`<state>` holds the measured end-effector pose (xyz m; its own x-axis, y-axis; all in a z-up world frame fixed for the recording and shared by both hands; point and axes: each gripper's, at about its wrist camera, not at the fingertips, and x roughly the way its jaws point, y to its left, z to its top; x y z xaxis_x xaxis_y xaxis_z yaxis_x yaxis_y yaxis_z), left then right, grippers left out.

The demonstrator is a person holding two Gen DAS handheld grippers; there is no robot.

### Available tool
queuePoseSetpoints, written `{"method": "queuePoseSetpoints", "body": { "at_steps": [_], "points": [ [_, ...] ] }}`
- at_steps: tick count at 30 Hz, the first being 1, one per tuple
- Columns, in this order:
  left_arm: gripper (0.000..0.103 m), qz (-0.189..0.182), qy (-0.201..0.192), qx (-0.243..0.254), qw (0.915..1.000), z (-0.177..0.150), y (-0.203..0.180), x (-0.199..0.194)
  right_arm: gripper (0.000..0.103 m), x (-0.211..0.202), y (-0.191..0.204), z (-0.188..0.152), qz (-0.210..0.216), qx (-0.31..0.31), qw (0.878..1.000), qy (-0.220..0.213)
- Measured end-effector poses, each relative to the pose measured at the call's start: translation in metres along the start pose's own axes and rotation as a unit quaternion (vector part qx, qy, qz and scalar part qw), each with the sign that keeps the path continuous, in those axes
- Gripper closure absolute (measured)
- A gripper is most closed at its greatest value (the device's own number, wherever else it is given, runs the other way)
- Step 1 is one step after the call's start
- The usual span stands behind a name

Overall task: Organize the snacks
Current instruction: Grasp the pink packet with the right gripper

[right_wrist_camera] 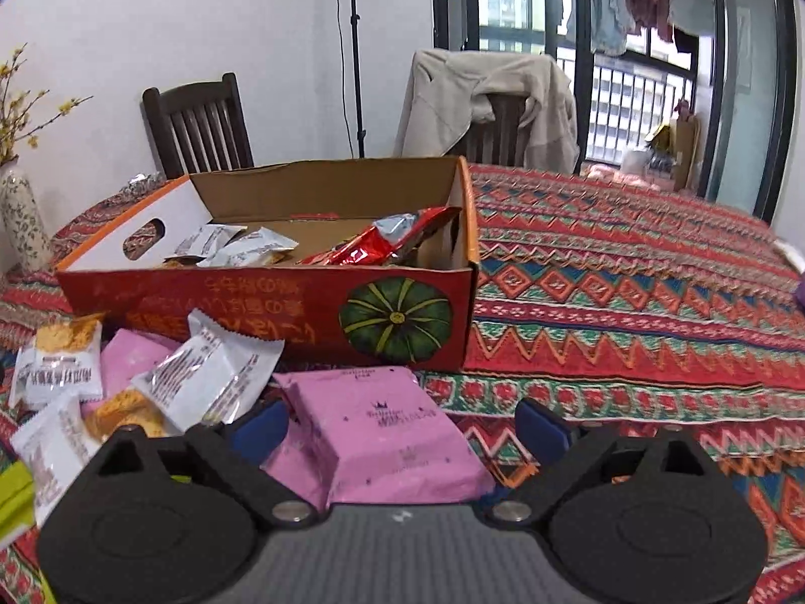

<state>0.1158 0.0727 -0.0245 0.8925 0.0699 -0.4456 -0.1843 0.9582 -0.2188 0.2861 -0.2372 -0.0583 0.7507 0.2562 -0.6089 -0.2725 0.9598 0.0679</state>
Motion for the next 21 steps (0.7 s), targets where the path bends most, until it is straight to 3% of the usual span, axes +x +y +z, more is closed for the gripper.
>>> {"method": "queuePoseSetpoints", "body": {
  "at_steps": [3,8,10,21],
  "points": [
    [0.000,-0.001,0.000,0.003,1.0000,0.000,-0.001,0.000,0.026,0.011,-0.002,0.000,0.027,0.010,0.999,0.015],
    [0.000,-0.001,0.004,-0.001,1.0000,-0.001,0.000,0.002,0.030,0.014,-0.002,-0.005,0.037,0.017,0.999,0.010],
    [0.000,0.000,0.005,0.002,1.0000,-0.001,-0.001,0.002,0.040,0.011,-0.004,-0.007,0.040,0.022,0.999,0.003],
    [0.000,0.007,0.007,0.008,0.9999,-0.002,-0.004,0.004,0.043,-0.023,-0.003,-0.016,0.008,0.027,0.997,-0.068]
  ]
}}
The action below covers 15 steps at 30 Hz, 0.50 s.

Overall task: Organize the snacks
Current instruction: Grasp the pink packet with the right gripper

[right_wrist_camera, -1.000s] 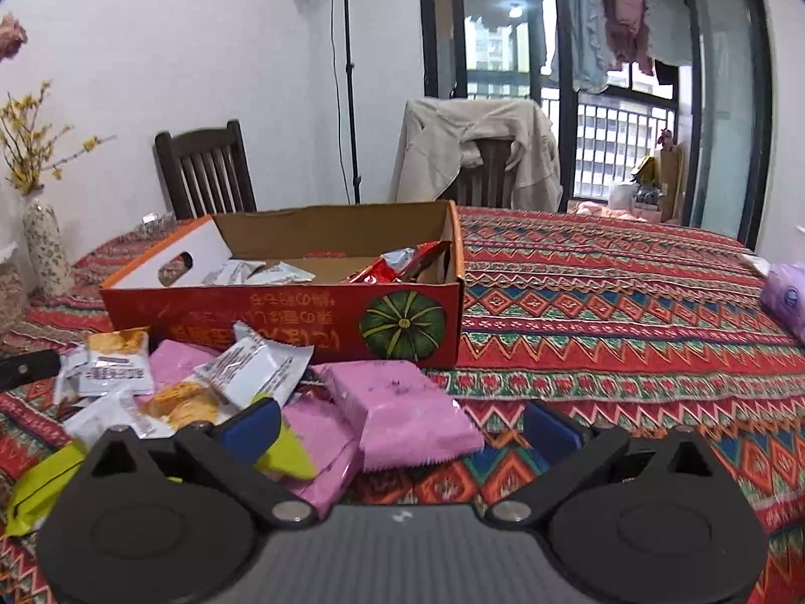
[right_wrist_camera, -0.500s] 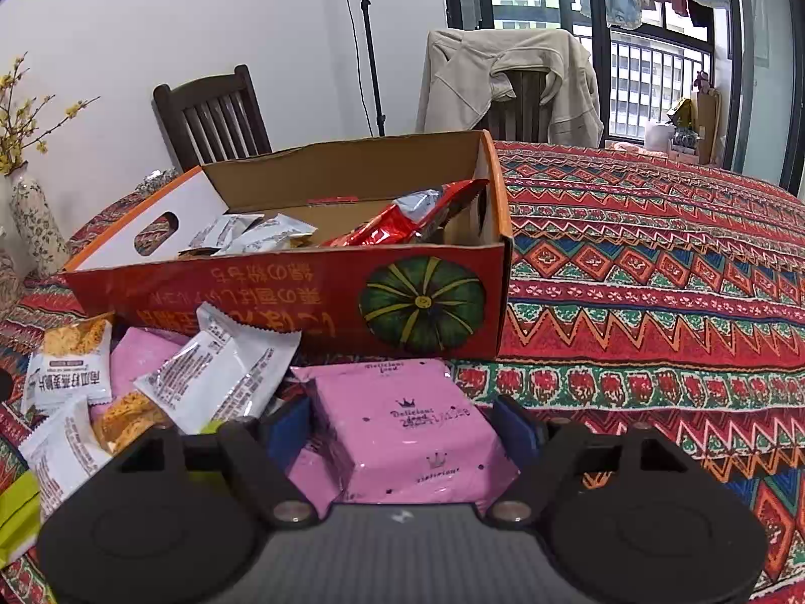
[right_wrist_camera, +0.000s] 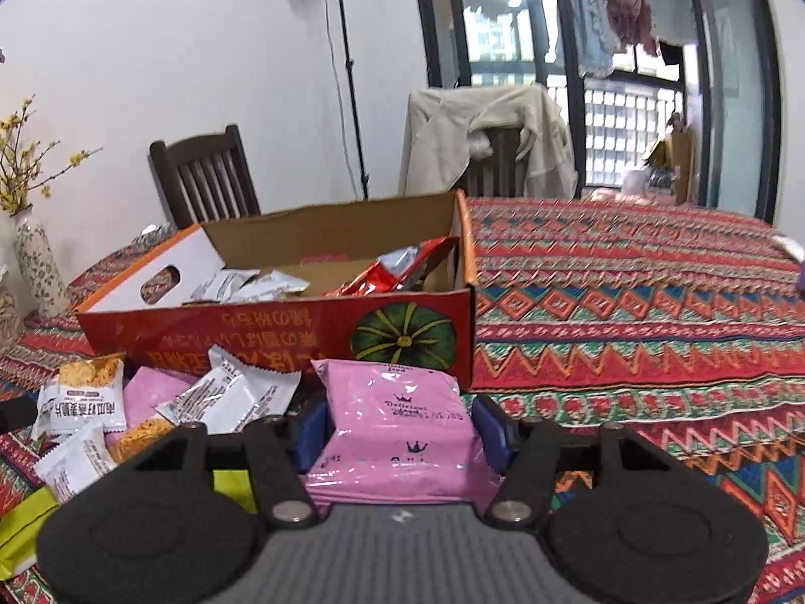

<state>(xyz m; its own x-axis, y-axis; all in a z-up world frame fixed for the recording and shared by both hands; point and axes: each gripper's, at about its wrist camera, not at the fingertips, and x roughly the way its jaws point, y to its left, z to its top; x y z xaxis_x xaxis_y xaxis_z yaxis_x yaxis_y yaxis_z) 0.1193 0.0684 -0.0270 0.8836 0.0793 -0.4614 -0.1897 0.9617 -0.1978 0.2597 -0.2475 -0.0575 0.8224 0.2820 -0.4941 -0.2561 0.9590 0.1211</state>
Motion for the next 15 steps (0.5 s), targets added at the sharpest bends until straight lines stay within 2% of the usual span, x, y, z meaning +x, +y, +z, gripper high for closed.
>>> {"method": "queuePoseSetpoints", "body": {
  "at_steps": [6,15],
  "points": [
    [0.000,0.007,0.003,0.002,1.0000,0.000,0.000,0.001,0.043,-0.021,-0.002,-0.009,-0.015,0.005,0.999,-0.031],
    [0.000,0.019,0.021,0.018,0.9994,0.015,-0.010,-0.003,0.043,-0.025,-0.010,-0.011,-0.007,0.027,0.999,-0.040]
  ]
}}
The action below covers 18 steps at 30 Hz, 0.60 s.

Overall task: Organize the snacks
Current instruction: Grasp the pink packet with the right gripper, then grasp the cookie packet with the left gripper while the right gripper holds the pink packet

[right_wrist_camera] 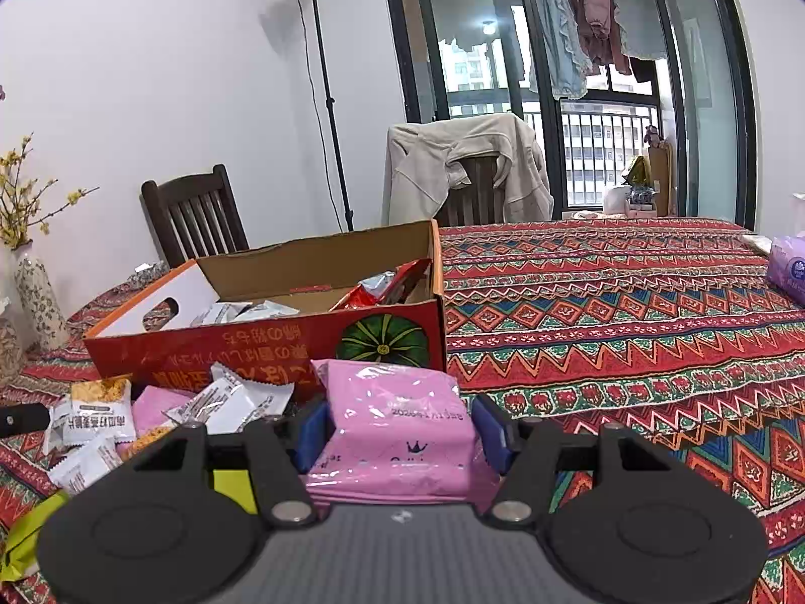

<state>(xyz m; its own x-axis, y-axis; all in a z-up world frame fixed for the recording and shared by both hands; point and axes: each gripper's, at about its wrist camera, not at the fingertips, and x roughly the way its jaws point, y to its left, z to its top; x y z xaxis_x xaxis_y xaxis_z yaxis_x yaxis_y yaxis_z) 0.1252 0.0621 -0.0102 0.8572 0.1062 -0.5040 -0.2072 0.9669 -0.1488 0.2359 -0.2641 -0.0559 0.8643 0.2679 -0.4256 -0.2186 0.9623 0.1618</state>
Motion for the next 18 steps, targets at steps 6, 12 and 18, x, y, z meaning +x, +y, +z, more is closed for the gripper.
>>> {"method": "queuePoseSetpoints", "body": {
  "at_steps": [6,12,18],
  "points": [
    [0.000,0.027,0.021,-0.004,0.9994,0.011,-0.006,0.001,0.043,-0.004,-0.003,-0.001,0.004,0.006,1.000,-0.009],
    [0.000,0.045,0.055,-0.023,0.9972,0.015,-0.006,0.016,0.043,-0.006,-0.004,-0.001,0.006,0.008,1.000,-0.009],
    [0.000,0.057,0.072,-0.035,0.9952,0.019,-0.010,0.032,0.043,-0.007,-0.004,0.000,0.004,0.009,1.000,-0.008]
  ]
}}
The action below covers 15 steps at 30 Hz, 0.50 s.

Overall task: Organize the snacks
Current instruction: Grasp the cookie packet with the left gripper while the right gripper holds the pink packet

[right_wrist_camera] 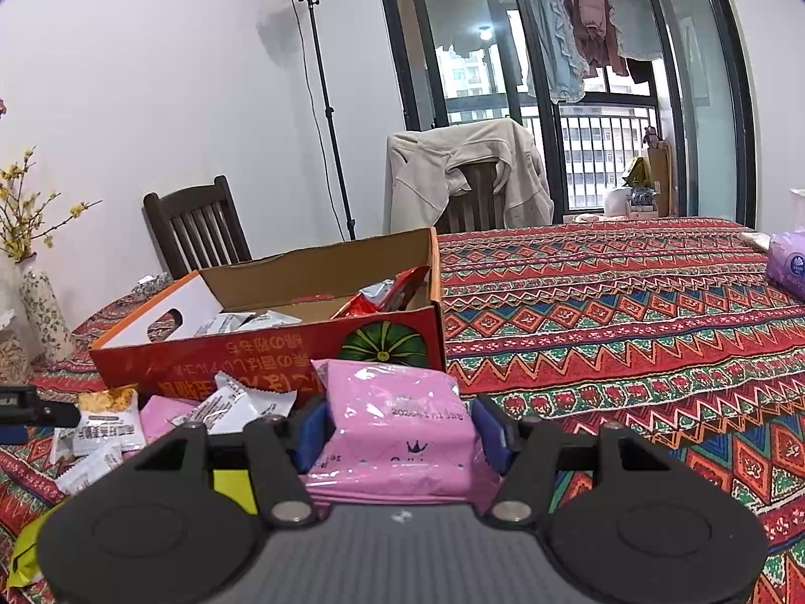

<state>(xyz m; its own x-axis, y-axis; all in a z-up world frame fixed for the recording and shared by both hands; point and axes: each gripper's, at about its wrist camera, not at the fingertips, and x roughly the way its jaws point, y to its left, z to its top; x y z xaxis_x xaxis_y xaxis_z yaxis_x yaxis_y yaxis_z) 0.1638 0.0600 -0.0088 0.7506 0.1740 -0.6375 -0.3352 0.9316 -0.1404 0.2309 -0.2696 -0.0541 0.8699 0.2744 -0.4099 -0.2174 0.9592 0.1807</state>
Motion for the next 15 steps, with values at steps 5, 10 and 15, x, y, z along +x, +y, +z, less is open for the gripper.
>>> {"method": "queuePoseSetpoints", "body": {
  "at_steps": [5,10,15],
  "points": [
    [0.000,-0.017,-0.022,0.021,0.9994,0.005,-0.017,-0.006,0.043,0.001,0.001,0.001,0.000,0.001,1.000,0.002],
    [0.000,-0.023,-0.032,0.071,0.9967,0.009,-0.051,-0.006,0.043,0.002,0.000,0.001,-0.003,0.003,1.000,0.001],
    [0.021,-0.014,-0.004,0.102,0.9947,0.004,-0.078,0.015,0.043,0.003,-0.001,0.001,-0.003,0.007,1.000,0.000]
  ]
}}
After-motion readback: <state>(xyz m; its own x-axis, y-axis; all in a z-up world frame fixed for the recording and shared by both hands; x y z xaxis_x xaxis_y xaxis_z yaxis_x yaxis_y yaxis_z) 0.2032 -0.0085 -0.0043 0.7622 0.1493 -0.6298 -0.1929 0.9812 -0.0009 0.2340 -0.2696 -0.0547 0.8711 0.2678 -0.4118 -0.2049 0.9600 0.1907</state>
